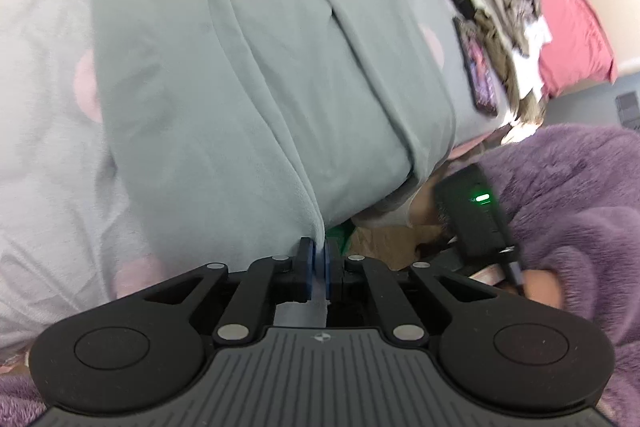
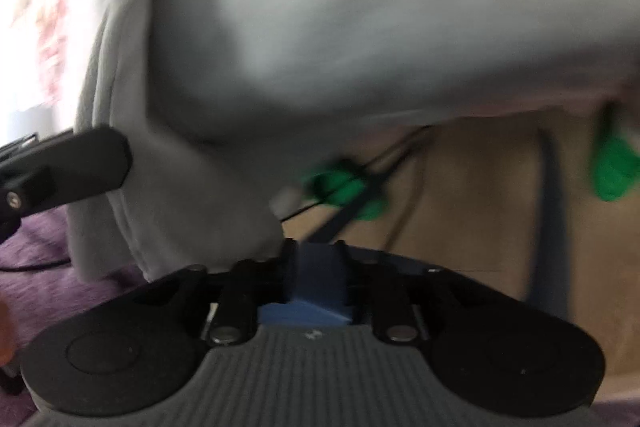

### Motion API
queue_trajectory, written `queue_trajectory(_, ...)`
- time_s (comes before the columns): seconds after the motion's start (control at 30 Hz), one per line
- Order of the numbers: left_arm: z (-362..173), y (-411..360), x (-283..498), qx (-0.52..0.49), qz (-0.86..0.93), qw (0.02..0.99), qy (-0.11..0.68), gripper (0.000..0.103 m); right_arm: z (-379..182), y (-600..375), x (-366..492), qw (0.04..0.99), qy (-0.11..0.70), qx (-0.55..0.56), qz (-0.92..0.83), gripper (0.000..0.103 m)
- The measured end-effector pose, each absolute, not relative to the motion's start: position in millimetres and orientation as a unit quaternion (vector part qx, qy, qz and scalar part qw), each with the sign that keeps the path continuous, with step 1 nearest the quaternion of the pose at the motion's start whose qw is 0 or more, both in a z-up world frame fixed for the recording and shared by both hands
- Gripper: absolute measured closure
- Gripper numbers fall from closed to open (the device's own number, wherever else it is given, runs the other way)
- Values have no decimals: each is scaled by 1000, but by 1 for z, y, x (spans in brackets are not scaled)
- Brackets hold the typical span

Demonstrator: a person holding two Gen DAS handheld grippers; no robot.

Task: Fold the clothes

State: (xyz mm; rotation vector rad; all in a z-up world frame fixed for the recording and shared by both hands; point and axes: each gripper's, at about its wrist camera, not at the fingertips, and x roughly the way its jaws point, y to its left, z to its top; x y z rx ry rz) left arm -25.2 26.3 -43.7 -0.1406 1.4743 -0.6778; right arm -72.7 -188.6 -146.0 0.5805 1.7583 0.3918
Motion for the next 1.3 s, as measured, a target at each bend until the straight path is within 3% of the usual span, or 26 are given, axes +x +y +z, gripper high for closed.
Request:
queue_trajectory(0.2,-68,10,-28,-52,-311,665,677,92,-111,-222,-67,672,704,215,87,77)
queue_trajectory(0.27,-74,6,-30,-38,-310,658,685,89,-99,-232,-67,699,686,187,79,68)
queue_trajectory(0.33,-79,3,-33,-25,-309,648,696,83,-89,-235,-67,722,668,161,77,68)
queue_trajectory(0.57,-69,13,-48,5,-289,651,701,65,-56,-228,-67,766,596,166,176,68)
queue_trajectory(1.03,-75,73,-56,-24,-174,703,690,62,-72,-195,-77,748,598,87,275,62)
queue_trajectory(1.17,-88,59,-58,26,-188,700,689,62,-63,-195,-80,772,565,95,275,44)
queue_trajectory(1.3,-98,50,-58,45,-206,694,688,62,-80,-200,-77,751,589,92,283,44)
